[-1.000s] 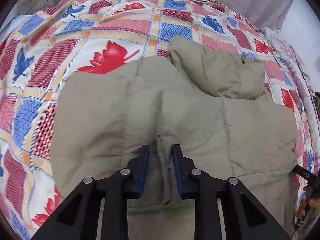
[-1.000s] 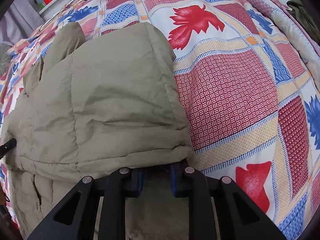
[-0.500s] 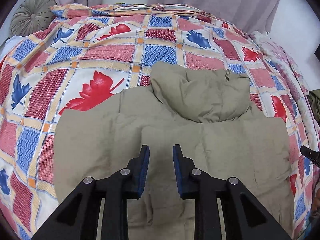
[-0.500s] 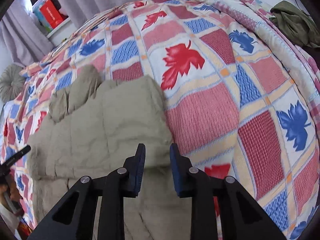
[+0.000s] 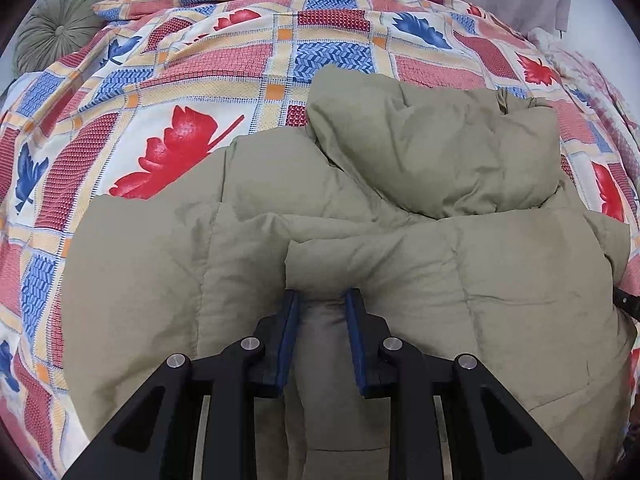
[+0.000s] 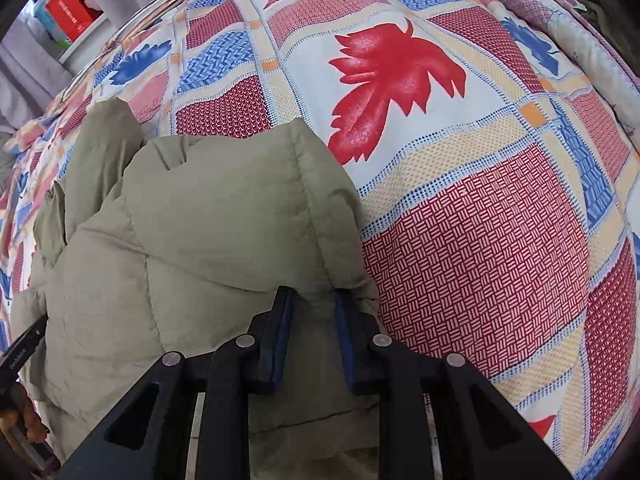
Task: Fold large clothes
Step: 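Release the folded side from the right gripper and flatten the jacket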
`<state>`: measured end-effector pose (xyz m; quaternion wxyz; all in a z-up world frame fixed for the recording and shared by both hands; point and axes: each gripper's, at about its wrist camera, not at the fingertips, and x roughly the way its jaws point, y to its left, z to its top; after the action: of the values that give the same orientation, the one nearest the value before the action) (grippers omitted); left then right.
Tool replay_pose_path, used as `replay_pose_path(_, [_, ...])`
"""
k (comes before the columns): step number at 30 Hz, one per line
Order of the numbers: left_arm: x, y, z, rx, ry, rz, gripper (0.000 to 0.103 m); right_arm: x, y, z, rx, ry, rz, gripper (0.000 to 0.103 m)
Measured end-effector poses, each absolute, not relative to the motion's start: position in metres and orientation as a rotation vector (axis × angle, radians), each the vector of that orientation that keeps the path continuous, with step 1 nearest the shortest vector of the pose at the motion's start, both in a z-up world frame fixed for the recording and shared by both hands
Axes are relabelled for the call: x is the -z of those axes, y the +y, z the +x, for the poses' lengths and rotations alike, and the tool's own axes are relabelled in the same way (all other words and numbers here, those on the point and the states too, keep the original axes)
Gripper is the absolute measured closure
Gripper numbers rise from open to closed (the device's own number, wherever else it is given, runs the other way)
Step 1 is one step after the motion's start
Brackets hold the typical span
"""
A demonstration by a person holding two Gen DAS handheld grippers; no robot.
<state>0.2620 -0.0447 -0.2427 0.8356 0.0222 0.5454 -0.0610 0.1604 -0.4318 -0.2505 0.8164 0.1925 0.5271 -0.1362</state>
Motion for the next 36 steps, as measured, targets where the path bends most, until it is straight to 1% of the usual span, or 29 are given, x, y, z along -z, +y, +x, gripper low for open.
replay_pose_path(3, [0.227,-0.035,0.251,0.133,1.153,0.046,0.077,0.239,-0.431,0.156,0.290,1.133,0.412,0.076])
replay_pose_path(11, [0.208,0.004,0.206,0.106,1.187,0.033,0.077,0.204,-0.412,0.105,0.270,1.097,0.401,0.076])
replay_pose_path(16, [0.208,0.019,0.176,0.098,1.228,0.027,0.077,0.201,-0.393,0.069,0.238,1.123,0.461,0.074])
replay_pose_path(18, [0.207,0.023,0.164,0.109,1.248,0.021,0.077,0.201,-0.384,0.054,0.233,1.133,0.471,0.072])
replay_pose_path(20, [0.205,0.026,0.153,0.113,1.258,0.023,0.077,0.204,-0.378,0.044,0.229,1.148,0.482,0.066])
replay_pose_path(23, [0.204,0.029,0.140,0.115,1.273,0.026,0.077,0.208,-0.370,0.030,0.227,1.171,0.509,0.065])
replay_pose_path(24, [0.203,0.029,0.136,0.118,1.280,0.027,0.074,0.208,-0.368,0.026,0.229,1.176,0.516,0.065])
replay_pose_path(25, [0.203,0.031,0.132,0.119,1.289,0.027,0.038,0.209,-0.366,0.023,0.228,1.181,0.524,0.065])
replay_pose_path(26, [0.202,0.033,0.129,0.108,1.292,0.024,0.000,0.209,-0.364,0.020,0.227,1.186,0.530,0.065])
replay_pose_path(28, [0.194,0.038,0.119,0.089,1.259,0.017,0.000,0.208,-0.359,0.014,0.226,1.197,0.536,0.063])
replay_pose_path(36, [0.180,0.049,0.091,0.105,1.298,0.023,0.000,0.196,-0.336,-0.008,0.211,1.216,0.561,0.058])
